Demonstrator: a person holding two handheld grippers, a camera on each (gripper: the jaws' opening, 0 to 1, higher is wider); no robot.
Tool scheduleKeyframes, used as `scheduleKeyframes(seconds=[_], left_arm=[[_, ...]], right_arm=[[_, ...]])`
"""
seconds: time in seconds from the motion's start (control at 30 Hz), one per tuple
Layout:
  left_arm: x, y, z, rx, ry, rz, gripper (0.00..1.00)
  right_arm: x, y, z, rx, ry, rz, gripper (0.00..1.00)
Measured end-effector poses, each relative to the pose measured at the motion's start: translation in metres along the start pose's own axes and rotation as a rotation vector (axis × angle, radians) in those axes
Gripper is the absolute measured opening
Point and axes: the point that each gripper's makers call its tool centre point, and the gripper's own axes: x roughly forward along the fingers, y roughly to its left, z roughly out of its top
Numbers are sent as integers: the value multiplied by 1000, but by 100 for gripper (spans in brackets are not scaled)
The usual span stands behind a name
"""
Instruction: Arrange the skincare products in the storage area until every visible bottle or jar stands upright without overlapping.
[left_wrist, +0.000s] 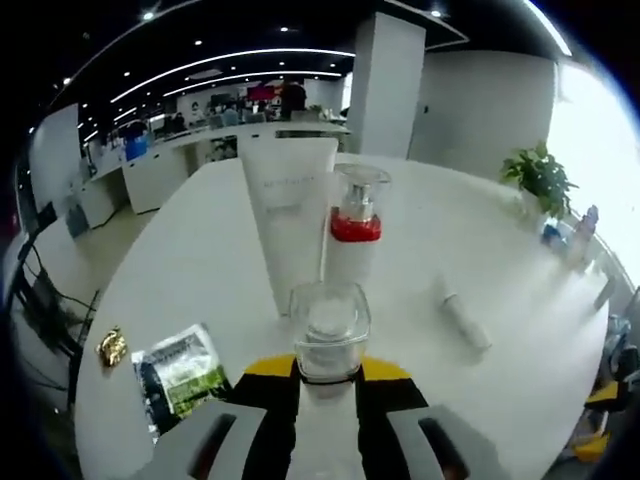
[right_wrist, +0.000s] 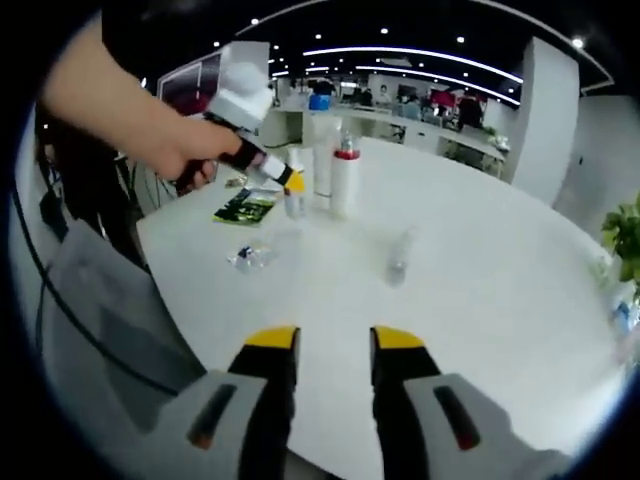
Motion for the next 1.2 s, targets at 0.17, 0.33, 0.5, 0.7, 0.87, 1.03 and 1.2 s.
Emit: scheduleKeyframes(seconds=[0.17, 0.33, 0.5, 0.7, 0.87, 1.03, 1.2], left_arm=[[7, 1, 6, 8, -1, 10, 22], [13, 1, 10, 22, -2, 14, 22], [20, 6, 11, 15, 7, 25, 22], [31, 13, 10, 4, 23, 39, 22], [33, 8, 10, 17, 25, 42, 22], [38, 5, 6, 16, 17, 49, 22], [42, 3, 9, 3, -16, 50, 22]], right_arm=[[0, 0, 0, -4, 2, 3, 29], [0, 0, 0, -6, 0, 1, 29], [1, -1, 1, -9, -4, -4, 29], [1, -2, -1, -10, -2, -7, 29], [1, -3, -3, -17, 2, -12, 29], [1, -9, -3, -3, -4, -32, 29], [0, -9, -3, -7, -2, -35, 29]])
